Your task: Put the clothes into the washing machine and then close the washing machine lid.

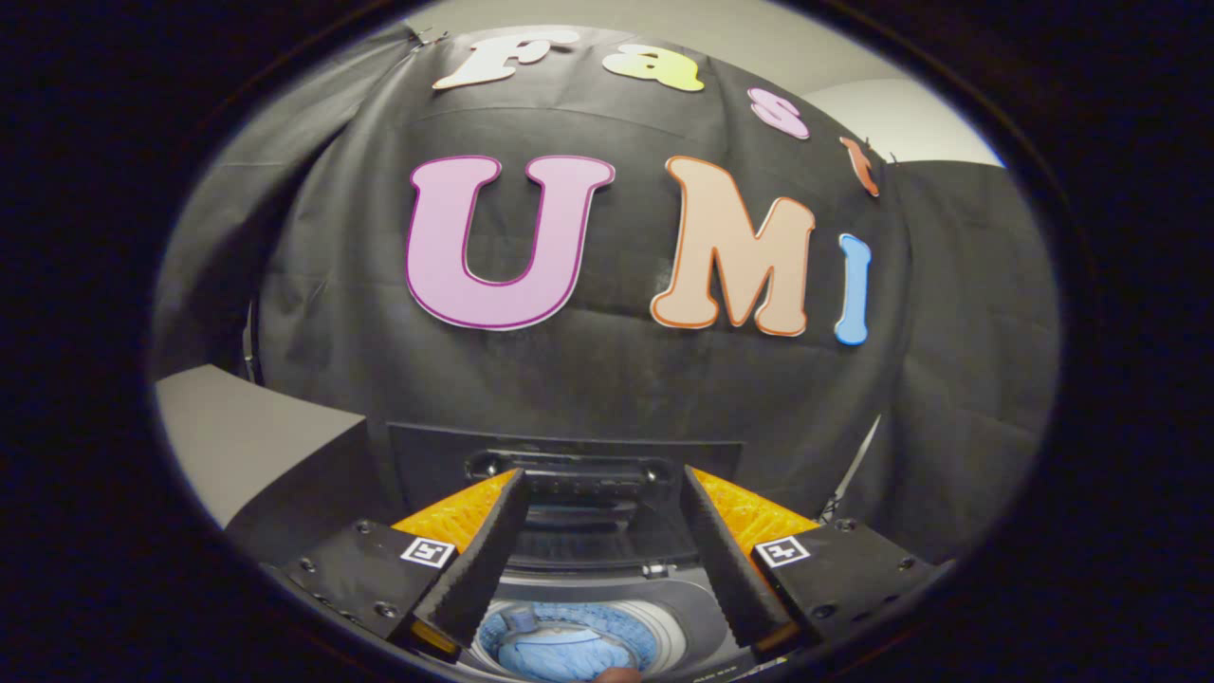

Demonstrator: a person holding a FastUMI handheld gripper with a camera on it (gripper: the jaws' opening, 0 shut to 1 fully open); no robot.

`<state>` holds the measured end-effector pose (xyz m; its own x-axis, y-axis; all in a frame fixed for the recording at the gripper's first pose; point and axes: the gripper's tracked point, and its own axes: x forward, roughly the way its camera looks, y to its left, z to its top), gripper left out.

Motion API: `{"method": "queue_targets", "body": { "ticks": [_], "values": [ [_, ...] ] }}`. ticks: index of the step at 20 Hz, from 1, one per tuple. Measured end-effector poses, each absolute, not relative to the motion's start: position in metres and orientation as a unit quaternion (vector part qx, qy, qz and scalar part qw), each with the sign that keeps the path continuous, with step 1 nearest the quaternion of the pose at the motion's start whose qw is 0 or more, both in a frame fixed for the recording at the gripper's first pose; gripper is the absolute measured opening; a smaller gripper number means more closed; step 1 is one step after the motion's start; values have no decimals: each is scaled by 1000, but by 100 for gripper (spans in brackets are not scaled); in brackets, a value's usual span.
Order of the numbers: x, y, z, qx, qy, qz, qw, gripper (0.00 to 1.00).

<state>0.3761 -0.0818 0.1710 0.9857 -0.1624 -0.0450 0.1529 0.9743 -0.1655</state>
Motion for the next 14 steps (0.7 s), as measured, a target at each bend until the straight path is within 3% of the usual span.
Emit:
{"method": "queue_targets", "body": {
  "ticks": [10,13,14],
  "values": [
    [461,-60,161,-78,73,28,994,99],
    [471,-85,122,-82,136,8,987,99],
    [474,-85,127,-60,117,7,991,100]
  ]
}}
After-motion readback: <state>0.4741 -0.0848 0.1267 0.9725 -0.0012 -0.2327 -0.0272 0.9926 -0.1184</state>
